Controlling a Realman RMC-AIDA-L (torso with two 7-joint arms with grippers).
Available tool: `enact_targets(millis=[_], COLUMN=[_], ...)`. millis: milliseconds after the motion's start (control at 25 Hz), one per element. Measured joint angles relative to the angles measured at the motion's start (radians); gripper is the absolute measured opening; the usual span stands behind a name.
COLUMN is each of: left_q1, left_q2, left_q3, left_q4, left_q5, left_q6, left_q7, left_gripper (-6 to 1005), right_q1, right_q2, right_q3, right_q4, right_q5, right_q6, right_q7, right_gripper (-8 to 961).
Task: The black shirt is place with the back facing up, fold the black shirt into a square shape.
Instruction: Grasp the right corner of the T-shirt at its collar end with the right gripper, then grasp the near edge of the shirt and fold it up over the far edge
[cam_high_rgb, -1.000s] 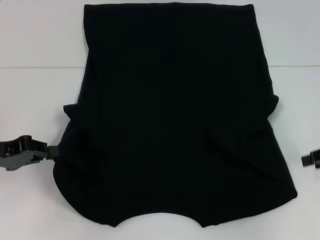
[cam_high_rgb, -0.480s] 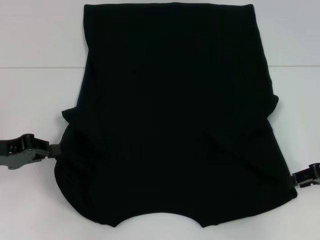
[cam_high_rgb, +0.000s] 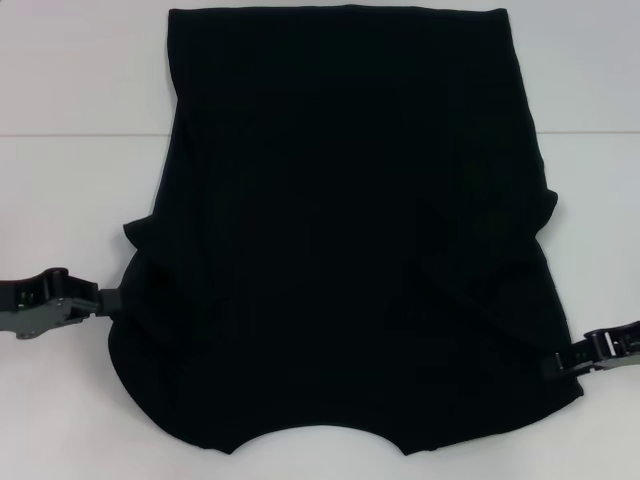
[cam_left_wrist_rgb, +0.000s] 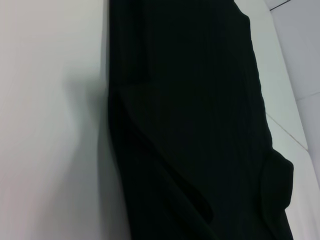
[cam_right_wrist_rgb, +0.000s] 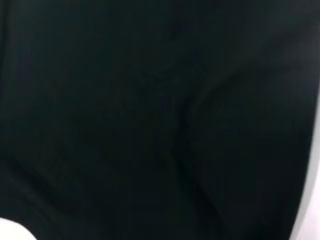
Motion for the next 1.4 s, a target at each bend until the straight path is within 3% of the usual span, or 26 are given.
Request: enact_targets(millis=[560,1000,1200,1400], left_q1=[0.0,-0.008,-0.018,-0.02], left_q2=[0.0,0.0,0.006,0.007], left_q3=[-0.003,0.002,0.007,0.047], left_q4=[-0.007,-0.007,-0.007,-0.003], left_q5=[0.0,-0.004,0.006,0.047], left_q6=[-0.013,0.008,0.072,0.124], left_q7=[0.001,0.0,0.007,0.006], left_gripper=[39,47,51,55], right_q1=[0.018,0.014,-0.009,-0.086], right_q2=[0.008,0.002,-0.006,0.004], right_q3=[-0.002,0.004,0.029,0.036], right_q4=[0.013,0.009,-0.015,-0.122], right_q5=[0.027,0.028,0.028,0.02], right_q6=[-0.015,-0.027,-0.084,-0.194], right_q7=[0.001,0.0,0.001,0.022], right_gripper=[457,233,35,31])
